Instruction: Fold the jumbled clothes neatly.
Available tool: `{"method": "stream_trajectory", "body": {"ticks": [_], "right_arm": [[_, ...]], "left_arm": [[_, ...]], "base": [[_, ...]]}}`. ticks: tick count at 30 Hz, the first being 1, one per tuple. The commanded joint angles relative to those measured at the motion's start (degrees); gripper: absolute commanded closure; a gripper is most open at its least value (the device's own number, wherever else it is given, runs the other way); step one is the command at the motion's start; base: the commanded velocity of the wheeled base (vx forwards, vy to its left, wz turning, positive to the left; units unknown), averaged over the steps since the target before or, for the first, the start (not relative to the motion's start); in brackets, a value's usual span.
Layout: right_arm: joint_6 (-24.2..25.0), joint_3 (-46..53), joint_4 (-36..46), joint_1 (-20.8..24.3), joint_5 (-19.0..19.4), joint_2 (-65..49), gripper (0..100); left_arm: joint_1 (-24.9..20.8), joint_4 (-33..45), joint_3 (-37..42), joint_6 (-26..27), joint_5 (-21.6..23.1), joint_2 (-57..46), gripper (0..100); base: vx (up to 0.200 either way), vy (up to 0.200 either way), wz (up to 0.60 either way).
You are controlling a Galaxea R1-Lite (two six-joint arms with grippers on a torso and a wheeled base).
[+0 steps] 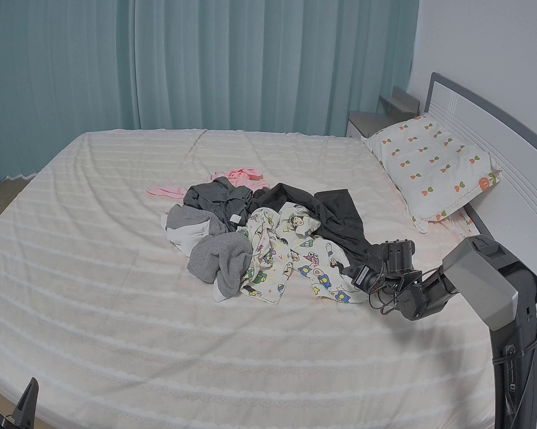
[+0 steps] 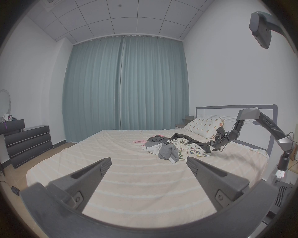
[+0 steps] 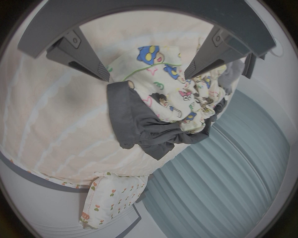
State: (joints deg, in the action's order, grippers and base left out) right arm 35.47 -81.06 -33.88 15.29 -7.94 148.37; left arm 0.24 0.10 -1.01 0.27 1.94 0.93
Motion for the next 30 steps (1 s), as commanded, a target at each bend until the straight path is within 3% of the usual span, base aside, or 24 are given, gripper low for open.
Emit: {"method": "stream_trajectory", "body": {"ticks": [1, 15, 30], "right_arm": [[-2.0, -4.2, 0.0, 0.2, -2.9, 4.8, 0], [-4.9, -7.1, 0.2, 2.6, -2.8, 5.5, 0], [-12.0, -9.6, 2.9, 2.6, -3.1, 9.0, 0]], "left_arm": [[0.0, 0.0, 1.0, 0.0, 0.0, -0.9, 0], [0.0, 0.0, 1.0, 0.0, 0.0, -0.9, 0], [0.0, 0.0, 1.0, 0.0, 0.0, -0.9, 0]], "base": [[0.0, 0.0, 0.0], [0.0, 0.0, 0.0], [0.0, 0.0, 0.0]]}}
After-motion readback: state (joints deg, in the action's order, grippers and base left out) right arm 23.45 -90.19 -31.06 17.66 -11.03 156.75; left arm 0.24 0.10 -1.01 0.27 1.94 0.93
